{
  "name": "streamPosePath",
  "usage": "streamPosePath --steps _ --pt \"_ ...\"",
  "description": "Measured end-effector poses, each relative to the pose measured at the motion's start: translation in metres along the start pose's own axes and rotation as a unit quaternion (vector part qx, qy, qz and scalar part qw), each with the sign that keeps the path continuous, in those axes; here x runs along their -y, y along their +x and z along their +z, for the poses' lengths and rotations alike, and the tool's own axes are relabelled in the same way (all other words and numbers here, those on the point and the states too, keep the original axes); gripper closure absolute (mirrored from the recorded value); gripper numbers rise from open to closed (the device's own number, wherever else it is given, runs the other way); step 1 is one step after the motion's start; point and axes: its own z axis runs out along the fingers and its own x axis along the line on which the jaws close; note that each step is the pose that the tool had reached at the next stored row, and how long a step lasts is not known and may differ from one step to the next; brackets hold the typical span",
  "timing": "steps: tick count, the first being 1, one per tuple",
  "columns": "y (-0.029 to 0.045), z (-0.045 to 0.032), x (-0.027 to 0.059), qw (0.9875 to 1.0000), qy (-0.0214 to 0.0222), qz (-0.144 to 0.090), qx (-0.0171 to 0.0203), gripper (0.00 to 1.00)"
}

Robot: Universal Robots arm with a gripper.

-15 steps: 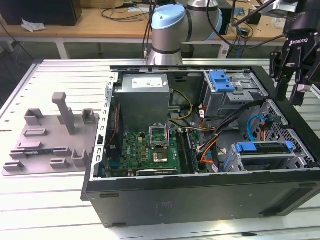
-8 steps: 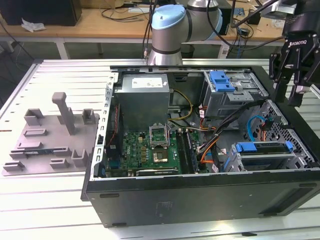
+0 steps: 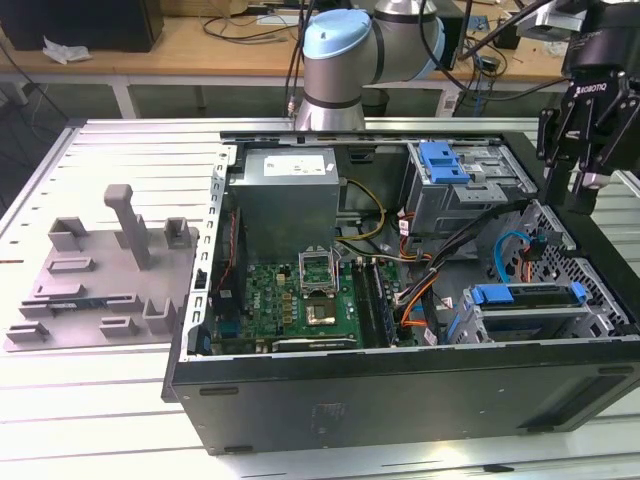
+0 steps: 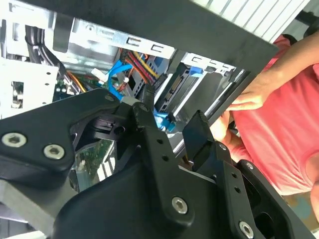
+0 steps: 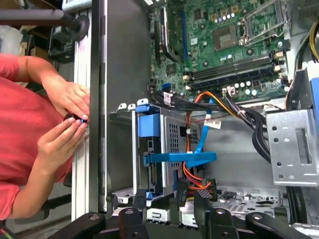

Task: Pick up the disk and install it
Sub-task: 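Insert the first disk wire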

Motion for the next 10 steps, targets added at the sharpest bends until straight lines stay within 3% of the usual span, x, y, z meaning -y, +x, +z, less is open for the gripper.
streamPosePath --steps 2,4,5,10 --pt "-0.0005 0.0009 -0.0004 0.9999 0.0089 0.006 0.0012 0.49" --pt "-0.0010 0.0020 -0.0010 0.9999 0.0135 0.009 0.0018 0.49" --pt "-0.0017 0.0030 -0.0013 0.9998 0.0142 0.013 0.0000 0.49" --pt "-0.0040 0.0067 -0.0009 0.9990 -0.0051 0.044 0.0008 0.49"
